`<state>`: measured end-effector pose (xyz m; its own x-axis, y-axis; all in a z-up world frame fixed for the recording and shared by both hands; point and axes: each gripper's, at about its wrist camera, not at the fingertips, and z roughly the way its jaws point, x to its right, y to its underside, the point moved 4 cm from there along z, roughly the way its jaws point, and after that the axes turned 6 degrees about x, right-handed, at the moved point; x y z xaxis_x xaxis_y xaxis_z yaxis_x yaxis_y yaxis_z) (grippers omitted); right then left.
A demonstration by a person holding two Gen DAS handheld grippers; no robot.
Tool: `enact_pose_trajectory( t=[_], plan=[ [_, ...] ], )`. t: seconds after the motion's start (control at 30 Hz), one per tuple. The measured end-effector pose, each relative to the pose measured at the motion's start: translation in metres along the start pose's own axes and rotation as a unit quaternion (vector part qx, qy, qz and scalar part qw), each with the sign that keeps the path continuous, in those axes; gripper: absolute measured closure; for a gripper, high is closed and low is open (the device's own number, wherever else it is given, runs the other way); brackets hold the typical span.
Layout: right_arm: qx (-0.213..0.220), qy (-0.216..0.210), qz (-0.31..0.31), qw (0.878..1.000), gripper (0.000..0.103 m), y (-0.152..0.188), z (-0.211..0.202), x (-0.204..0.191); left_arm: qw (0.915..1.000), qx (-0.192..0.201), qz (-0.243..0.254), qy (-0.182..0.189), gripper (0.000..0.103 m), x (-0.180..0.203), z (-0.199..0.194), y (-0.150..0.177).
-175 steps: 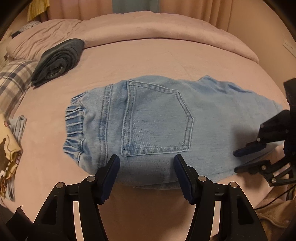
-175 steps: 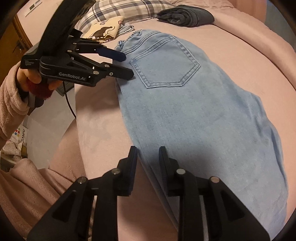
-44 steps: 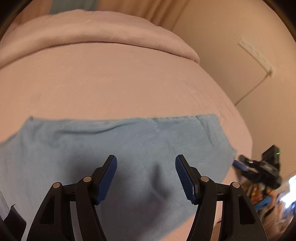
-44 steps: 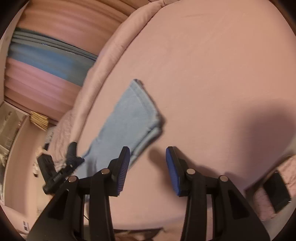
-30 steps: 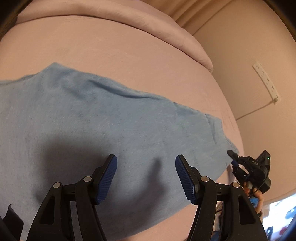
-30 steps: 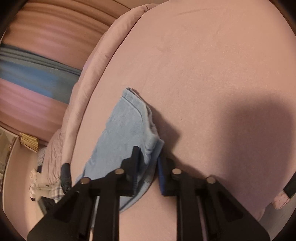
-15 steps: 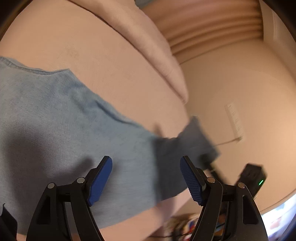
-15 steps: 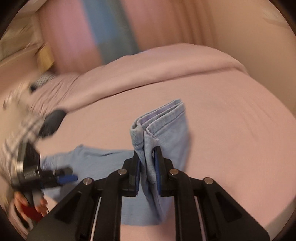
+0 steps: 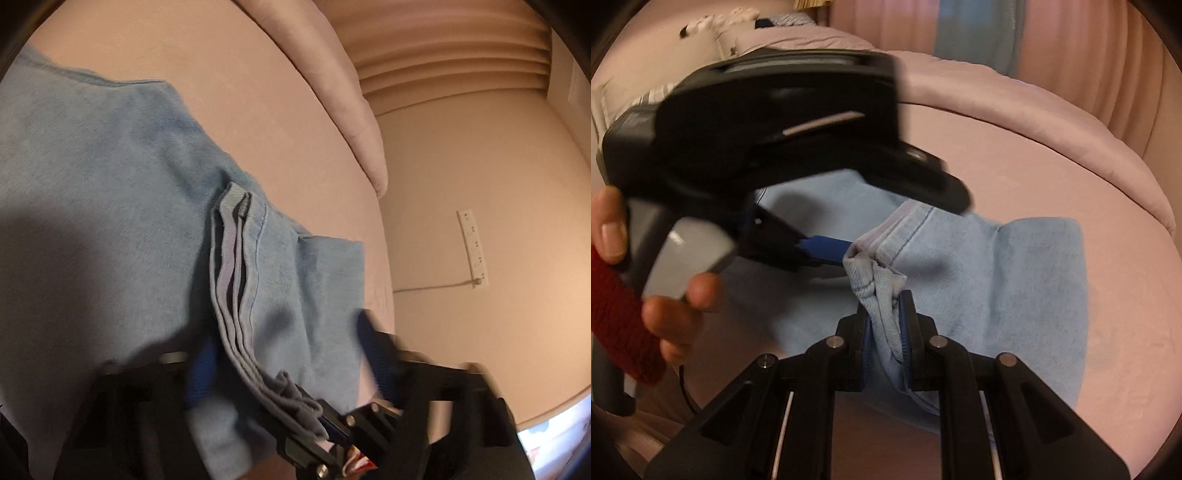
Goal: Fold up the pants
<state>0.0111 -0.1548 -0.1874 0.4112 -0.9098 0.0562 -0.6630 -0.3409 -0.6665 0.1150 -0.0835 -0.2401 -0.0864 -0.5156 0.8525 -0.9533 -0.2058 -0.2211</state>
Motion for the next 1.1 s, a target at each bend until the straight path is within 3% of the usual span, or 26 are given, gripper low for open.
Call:
enact_pose_trajectory(
  t=[0.03, 0.13, 0.4, 0.53, 0.7, 0.8, 0.9, 0.97, 1.03, 1.1],
  plan=[
    [0.005, -0.018, -0.009, 1.0, 0.089, -0.001, -0.001, 0.0, 0.9999, 0.0, 0.006, -0.013, 0.069, 0.001, 0.002, -0.001],
    [0.013, -0.016, -0.008, 1.0, 0.089, -0.012, 0.001, 0.003, 0.9993, 0.007, 0.018, -0.032, 0.097, 0.006, 0.004, -0.003],
    [0.051, -0.022, -0.039, 0.998, 0.089, -0.037, 0.0, -0.024, 0.9927, 0.08, 0.08, -0.042, 0.099, 0.023, -0.042, -0.018],
    [0.065, -0.046, -0.062, 0.995, 0.088, -0.051, 0.008, -0.042, 0.9885, 0.098, 0.084, -0.079, 0.099, 0.002, -0.062, -0.023],
    [0.044, -0.077, -0.089, 0.992, 0.087, -0.052, 0.038, -0.073, 0.9848, 0.092, 0.079, -0.123, 0.099, -0.031, -0.069, -0.023],
    [0.013, -0.094, -0.094, 0.991, 0.084, -0.048, 0.059, -0.082, 0.9821, 0.077, 0.074, -0.155, 0.097, -0.044, -0.065, -0.02],
    [-0.011, -0.114, -0.075, 0.991, 0.076, -0.048, 0.073, -0.079, 0.9787, 0.082, 0.085, -0.168, 0.089, -0.043, -0.07, -0.019],
    [-0.019, -0.117, -0.061, 0.991, 0.068, -0.05, 0.075, -0.071, 0.971, 0.092, 0.108, -0.192, 0.078, -0.037, -0.078, -0.02],
    [-0.027, -0.117, -0.05, 0.992, 0.066, -0.053, 0.075, -0.062, 0.9612, 0.11, 0.138, -0.212, 0.059, -0.028, -0.09, -0.02],
    [-0.024, -0.119, -0.042, 0.992, 0.066, -0.058, 0.07, -0.054, 0.9511, 0.128, 0.168, -0.225, 0.055, -0.018, -0.103, -0.019]
  ],
)
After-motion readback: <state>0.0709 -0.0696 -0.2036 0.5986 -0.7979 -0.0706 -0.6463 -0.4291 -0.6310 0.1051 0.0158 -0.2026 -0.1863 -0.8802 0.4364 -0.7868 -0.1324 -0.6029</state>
